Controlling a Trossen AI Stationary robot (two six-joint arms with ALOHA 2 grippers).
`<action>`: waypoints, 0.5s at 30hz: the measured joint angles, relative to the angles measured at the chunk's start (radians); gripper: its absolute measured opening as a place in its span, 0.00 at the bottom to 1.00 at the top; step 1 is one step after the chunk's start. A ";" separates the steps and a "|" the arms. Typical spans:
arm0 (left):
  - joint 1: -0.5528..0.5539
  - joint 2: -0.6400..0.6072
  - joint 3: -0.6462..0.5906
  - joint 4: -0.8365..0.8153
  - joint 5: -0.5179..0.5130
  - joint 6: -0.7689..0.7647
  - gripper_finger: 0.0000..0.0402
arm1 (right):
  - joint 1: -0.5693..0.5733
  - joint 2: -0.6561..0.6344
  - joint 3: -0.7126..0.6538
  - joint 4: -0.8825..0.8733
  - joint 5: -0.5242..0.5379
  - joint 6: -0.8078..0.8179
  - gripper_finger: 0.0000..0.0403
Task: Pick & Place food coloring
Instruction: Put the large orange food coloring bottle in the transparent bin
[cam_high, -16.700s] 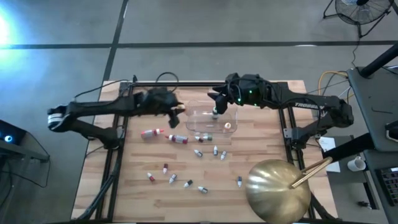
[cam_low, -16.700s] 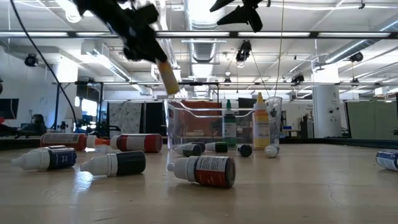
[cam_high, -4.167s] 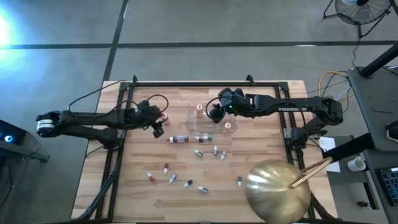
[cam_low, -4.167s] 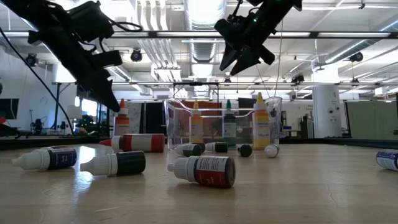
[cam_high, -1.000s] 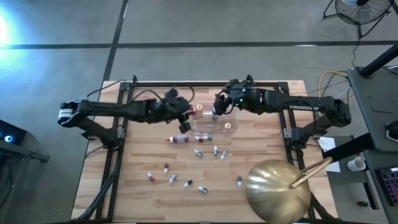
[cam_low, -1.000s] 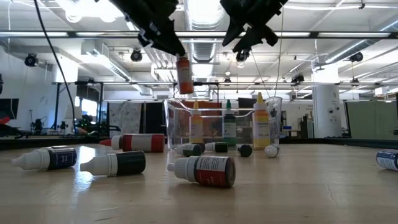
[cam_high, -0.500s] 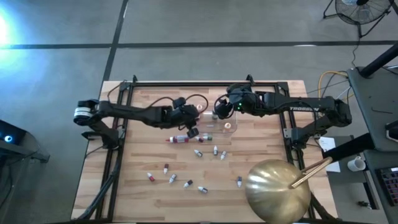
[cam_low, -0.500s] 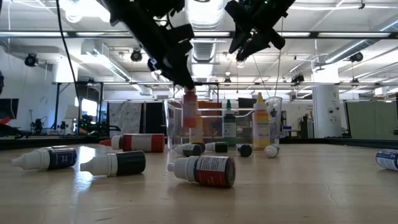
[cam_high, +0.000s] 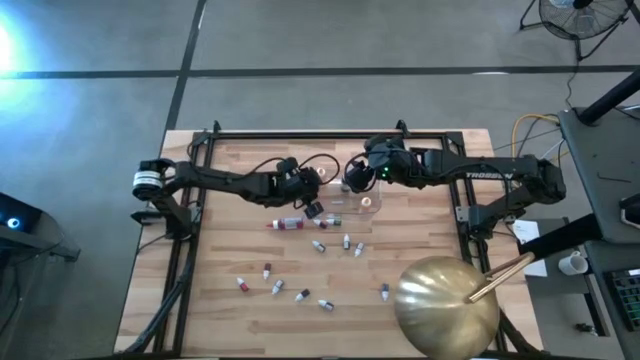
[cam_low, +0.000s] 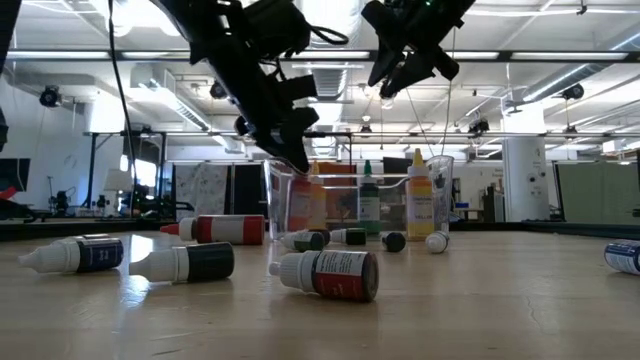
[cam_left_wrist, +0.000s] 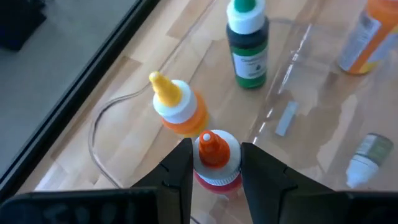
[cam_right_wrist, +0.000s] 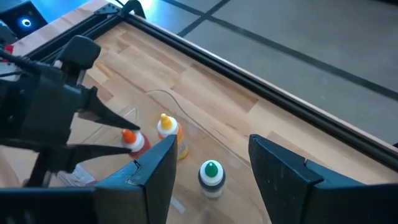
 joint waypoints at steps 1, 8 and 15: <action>0.005 0.002 0.000 0.001 -0.009 -0.008 0.21 | 0.000 0.000 -0.001 0.000 0.000 0.001 0.48; 0.030 -0.006 -0.010 0.008 -0.027 -0.013 0.22 | 0.000 0.000 -0.002 -0.003 0.000 0.007 0.48; 0.035 -0.006 -0.016 0.007 -0.015 -0.012 0.28 | 0.000 0.001 -0.004 -0.003 0.000 0.007 0.48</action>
